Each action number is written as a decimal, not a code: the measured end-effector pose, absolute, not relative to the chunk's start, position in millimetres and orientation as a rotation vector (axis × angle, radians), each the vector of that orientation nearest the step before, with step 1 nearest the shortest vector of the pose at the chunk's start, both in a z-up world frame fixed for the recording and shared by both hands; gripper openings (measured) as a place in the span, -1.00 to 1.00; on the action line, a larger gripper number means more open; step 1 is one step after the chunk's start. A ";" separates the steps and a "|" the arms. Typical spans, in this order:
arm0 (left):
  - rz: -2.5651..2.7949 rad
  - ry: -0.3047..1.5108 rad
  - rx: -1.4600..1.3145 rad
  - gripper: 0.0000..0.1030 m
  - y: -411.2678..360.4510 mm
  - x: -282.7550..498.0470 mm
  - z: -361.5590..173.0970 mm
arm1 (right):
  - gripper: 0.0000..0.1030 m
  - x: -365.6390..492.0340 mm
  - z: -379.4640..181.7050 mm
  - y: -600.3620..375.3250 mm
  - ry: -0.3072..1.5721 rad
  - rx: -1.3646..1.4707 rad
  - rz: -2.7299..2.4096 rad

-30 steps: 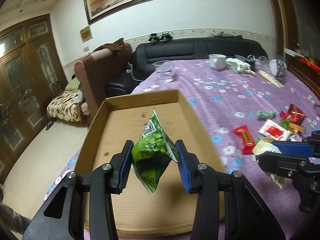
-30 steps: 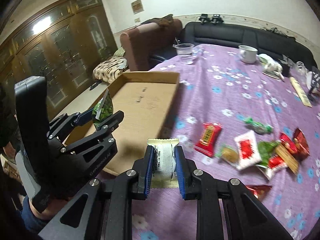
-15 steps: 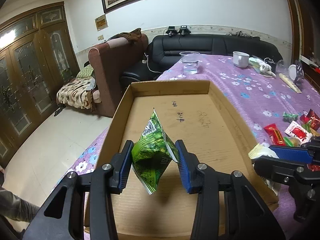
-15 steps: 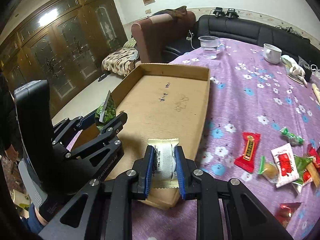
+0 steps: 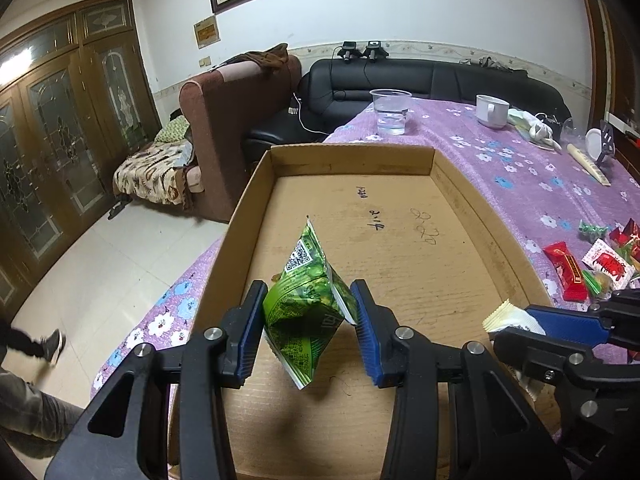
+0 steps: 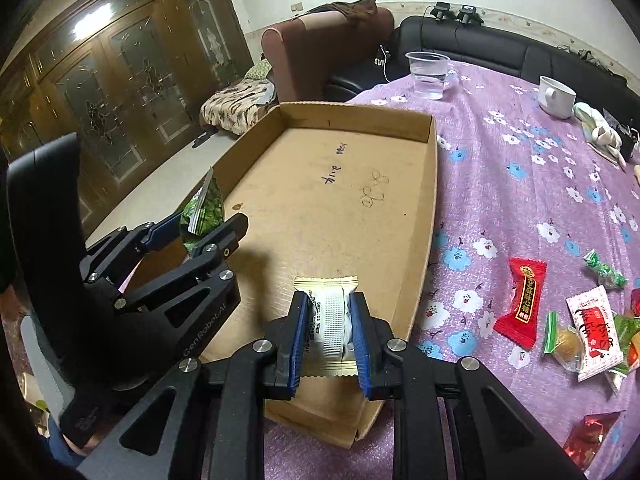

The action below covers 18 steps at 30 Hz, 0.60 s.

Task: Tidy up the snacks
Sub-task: 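Carry the green bag and cream biscuit over the cardboard tray with both grippers, then open both grippers to drop the green bag and cream biscuit into the tray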

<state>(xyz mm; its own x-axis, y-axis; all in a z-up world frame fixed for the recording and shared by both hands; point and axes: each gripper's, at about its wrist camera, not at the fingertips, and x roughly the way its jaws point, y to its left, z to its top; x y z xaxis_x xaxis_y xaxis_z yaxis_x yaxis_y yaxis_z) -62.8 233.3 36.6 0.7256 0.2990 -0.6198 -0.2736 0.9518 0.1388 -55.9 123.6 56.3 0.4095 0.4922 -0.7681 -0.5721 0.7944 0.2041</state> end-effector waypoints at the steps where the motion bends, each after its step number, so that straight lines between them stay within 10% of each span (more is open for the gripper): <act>1: 0.315 0.693 0.035 -0.20 233.5 -62.1 36.4 | -0.59 -55.0 54.8 123.6 0.936 -0.095 0.671; 18: 0.320 0.726 0.008 -0.19 238.6 -56.6 32.3 | -0.59 -52.0 42.1 126.0 0.959 -0.091 0.675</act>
